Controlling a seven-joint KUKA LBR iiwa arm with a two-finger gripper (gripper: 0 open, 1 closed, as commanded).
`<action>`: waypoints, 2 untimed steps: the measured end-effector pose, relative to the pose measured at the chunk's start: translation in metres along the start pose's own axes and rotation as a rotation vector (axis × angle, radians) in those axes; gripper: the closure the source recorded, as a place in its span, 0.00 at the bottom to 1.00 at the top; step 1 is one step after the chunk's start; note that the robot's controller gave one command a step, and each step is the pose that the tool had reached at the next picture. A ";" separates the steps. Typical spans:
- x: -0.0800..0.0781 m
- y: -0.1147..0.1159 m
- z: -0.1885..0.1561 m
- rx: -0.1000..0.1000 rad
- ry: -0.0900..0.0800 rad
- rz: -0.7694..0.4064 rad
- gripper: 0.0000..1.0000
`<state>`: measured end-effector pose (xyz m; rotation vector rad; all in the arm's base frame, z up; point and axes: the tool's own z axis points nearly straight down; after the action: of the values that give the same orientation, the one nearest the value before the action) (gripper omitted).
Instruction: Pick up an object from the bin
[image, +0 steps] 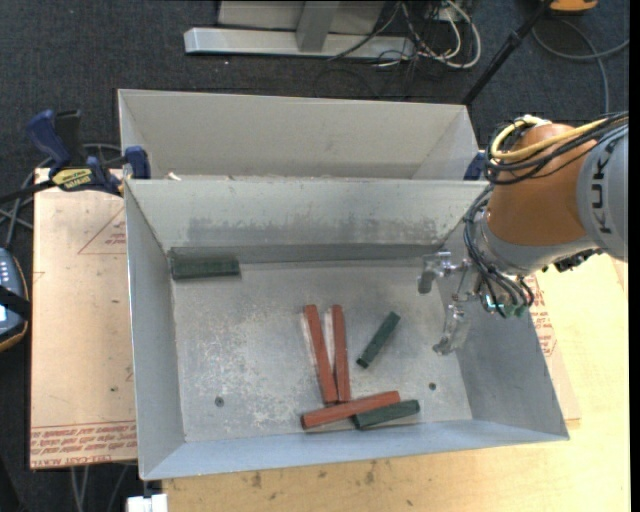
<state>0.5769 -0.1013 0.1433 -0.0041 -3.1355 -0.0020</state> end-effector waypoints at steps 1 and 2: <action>-0.002 0.000 -0.004 0.001 -0.008 -0.002 0.00; -0.011 0.033 0.038 0.005 -0.015 -0.261 0.00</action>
Offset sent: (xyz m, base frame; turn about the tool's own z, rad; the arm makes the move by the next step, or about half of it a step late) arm 0.0126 0.0572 -0.0733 -0.4402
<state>0.5877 -0.0688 0.1051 0.4053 -3.1244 0.0039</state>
